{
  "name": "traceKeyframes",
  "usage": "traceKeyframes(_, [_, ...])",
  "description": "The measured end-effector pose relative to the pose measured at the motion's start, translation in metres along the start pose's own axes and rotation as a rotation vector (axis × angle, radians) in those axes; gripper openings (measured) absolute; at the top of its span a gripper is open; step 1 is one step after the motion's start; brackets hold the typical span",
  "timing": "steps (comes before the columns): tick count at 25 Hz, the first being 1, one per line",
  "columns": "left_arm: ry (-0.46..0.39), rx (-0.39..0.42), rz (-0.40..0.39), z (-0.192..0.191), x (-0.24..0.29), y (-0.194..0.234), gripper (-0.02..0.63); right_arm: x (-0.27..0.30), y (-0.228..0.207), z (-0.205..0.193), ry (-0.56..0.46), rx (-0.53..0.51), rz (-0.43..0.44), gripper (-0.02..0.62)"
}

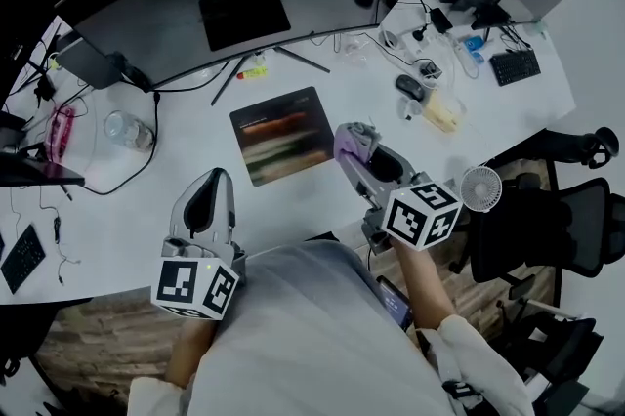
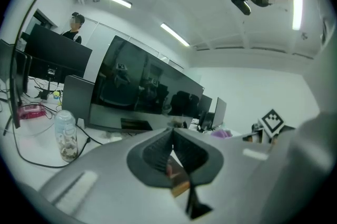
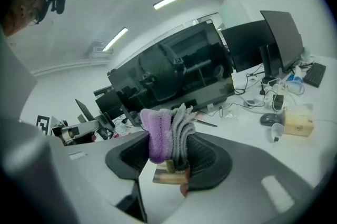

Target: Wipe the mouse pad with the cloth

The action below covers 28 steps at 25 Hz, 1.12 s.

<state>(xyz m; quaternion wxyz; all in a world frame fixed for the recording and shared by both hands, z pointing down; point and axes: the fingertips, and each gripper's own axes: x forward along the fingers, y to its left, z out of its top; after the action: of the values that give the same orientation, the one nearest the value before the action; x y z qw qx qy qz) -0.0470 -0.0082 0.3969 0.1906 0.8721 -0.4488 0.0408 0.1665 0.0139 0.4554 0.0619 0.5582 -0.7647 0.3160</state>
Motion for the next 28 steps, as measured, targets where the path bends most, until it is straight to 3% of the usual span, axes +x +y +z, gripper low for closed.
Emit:
traceKeyframes(9, [0.009,0.020,0.007,-0.001,-0.010,0.004,0.000,-0.033,0.038,0.014,-0.098,-0.154,-0.038,0.189])
traceKeyframes(24, [0.006,0.047,0.001,0.001,-0.019,0.002,0.000,-0.050,0.049,0.014,-0.099,-0.168,-0.034,0.187])
traceKeyframes(28, [0.009,0.039,-0.005,0.000,-0.018,0.003,0.000,-0.047,0.053,0.010,-0.094,-0.130,-0.003,0.187])
